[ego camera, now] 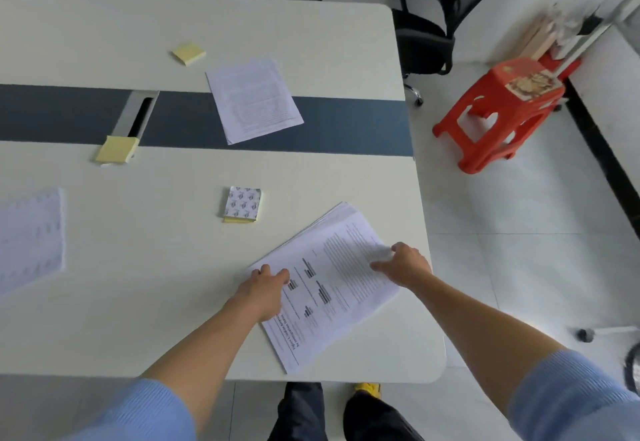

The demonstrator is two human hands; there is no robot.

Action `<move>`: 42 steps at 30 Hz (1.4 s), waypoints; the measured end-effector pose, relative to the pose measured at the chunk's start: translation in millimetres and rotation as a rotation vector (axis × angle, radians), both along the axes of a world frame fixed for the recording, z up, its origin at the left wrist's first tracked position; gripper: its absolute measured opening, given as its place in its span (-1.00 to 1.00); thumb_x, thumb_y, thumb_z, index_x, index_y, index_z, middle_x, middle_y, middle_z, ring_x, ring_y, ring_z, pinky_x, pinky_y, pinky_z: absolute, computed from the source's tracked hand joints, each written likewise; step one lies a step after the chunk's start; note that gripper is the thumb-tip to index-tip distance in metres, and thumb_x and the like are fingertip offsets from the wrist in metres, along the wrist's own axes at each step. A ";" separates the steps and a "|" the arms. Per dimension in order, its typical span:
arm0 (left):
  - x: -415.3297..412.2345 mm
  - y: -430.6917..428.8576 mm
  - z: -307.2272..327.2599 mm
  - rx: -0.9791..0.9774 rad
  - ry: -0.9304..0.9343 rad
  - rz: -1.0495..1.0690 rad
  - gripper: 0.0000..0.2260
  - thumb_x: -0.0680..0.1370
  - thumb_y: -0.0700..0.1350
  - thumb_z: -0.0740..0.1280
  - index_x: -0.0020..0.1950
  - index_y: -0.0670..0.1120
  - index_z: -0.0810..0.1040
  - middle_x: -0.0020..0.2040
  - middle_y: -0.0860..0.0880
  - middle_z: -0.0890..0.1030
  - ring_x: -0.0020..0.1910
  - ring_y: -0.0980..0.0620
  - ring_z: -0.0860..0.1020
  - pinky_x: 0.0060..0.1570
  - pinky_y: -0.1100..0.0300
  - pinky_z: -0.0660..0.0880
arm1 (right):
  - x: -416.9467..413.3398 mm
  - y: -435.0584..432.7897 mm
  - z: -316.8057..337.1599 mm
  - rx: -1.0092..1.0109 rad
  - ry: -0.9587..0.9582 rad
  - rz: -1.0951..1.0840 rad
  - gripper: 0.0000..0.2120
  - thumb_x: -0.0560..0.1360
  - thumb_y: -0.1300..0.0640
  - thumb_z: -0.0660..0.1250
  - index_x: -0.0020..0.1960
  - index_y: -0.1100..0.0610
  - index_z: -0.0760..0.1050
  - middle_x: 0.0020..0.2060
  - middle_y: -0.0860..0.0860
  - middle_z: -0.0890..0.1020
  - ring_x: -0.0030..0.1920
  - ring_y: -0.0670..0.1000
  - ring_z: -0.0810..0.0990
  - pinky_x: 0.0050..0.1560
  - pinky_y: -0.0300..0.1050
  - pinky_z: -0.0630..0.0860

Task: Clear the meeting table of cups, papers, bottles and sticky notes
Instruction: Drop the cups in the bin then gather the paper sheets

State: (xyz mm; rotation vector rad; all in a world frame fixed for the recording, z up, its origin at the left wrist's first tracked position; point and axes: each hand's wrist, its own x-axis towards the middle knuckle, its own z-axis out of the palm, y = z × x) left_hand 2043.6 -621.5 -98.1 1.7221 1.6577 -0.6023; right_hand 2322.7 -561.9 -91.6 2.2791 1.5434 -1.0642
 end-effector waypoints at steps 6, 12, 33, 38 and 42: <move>-20.2 18.7 -11.9 -0.025 -0.003 -0.027 -0.71 0.46 -0.38 0.09 0.07 -0.05 0.30 0.14 -0.10 0.33 0.07 -0.09 0.34 -0.12 0.12 0.42 | -7.0 6.0 -12.3 -0.102 0.074 -0.098 -0.58 0.28 -0.23 0.47 -0.07 0.06 0.53 -0.13 0.01 0.62 -0.12 0.06 0.58 -0.22 -0.12 0.45; -27.7 20.7 -14.2 -0.043 -0.055 -0.004 -0.76 0.50 -0.33 0.11 0.03 -0.01 0.27 0.16 -0.10 0.35 0.12 -0.09 0.33 -0.08 0.13 0.41 | -42.8 14.5 -5.1 -0.017 0.034 0.029 -0.51 0.31 -0.15 0.50 0.15 0.04 0.54 0.03 0.05 0.46 0.07 0.13 0.54 0.04 0.00 0.57; -54.3 70.0 63.6 0.415 -0.344 0.631 -0.25 0.35 0.02 0.54 0.43 0.04 0.21 0.32 -0.05 0.35 0.29 -0.08 0.39 0.18 -0.06 0.50 | -108.6 117.9 108.6 0.139 0.348 0.546 -0.87 0.50 0.07 0.40 -0.15 0.09 0.52 -0.21 0.04 0.57 -0.20 0.07 0.51 -0.21 -0.13 0.41; -104.6 100.4 105.7 0.508 -0.405 0.791 -0.18 0.30 0.01 0.58 0.47 0.10 0.24 0.37 -0.02 0.36 0.36 -0.09 0.37 0.27 -0.10 0.44 | -158.6 155.5 156.1 0.120 0.435 0.672 -0.70 0.49 0.09 0.43 -0.34 0.09 0.42 -0.39 -0.05 0.43 -0.36 -0.01 0.38 -0.37 -0.21 0.28; -147.2 128.3 118.5 0.164 -0.583 0.831 -0.60 0.42 -0.07 0.52 0.22 -0.07 0.56 0.09 -0.03 0.65 0.12 -0.09 0.60 0.13 0.03 0.53 | -202.8 183.1 154.0 0.082 0.481 0.739 -0.81 0.48 0.06 0.44 -0.13 0.18 0.54 -0.23 0.07 0.55 -0.24 0.04 0.46 -0.23 -0.13 0.38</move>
